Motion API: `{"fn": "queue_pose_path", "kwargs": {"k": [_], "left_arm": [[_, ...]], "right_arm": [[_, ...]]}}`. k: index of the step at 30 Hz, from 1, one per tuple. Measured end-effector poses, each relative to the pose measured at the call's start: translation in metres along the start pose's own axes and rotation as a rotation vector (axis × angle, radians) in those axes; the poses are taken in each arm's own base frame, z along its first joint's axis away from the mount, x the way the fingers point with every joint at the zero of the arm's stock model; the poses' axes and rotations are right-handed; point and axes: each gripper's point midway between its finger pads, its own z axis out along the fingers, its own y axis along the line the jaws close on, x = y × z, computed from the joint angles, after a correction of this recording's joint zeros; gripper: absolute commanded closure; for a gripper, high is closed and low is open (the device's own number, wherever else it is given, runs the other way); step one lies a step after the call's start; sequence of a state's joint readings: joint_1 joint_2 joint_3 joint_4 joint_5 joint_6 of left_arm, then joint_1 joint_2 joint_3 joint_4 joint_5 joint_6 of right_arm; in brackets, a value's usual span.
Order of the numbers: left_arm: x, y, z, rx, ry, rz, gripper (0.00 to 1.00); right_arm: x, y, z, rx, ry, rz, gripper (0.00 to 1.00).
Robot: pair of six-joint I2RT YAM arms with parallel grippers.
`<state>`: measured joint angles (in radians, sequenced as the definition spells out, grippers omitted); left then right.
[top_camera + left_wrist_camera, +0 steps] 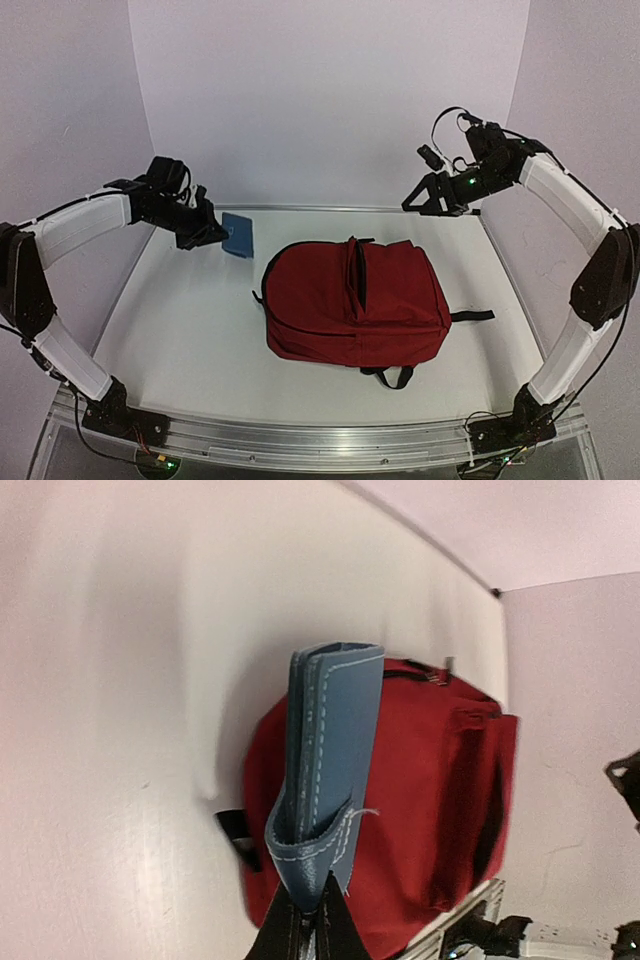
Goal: Pack the student bag
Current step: Pick up the stationery from the center of the board.
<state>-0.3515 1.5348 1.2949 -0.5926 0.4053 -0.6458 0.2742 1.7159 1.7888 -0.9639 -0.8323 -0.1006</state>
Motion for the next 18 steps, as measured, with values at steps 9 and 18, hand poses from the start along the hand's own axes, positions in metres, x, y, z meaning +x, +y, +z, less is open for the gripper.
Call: {"fn": "queue_pose_path", "kwargs": {"k": [9, 18], "left_arm": [[0.020, -0.176, -0.050, 0.440, -0.008, 0.315, 1.00], [0.048, -0.238, -0.043, 0.636, 0.061, 0.385, 1.00]], "right_arm": [[-0.036, 0.071, 0.013, -0.244, -0.078, 0.104, 0.12], [-0.041, 0.132, 0.024, -0.393, -0.060, 0.064, 0.18]]}}
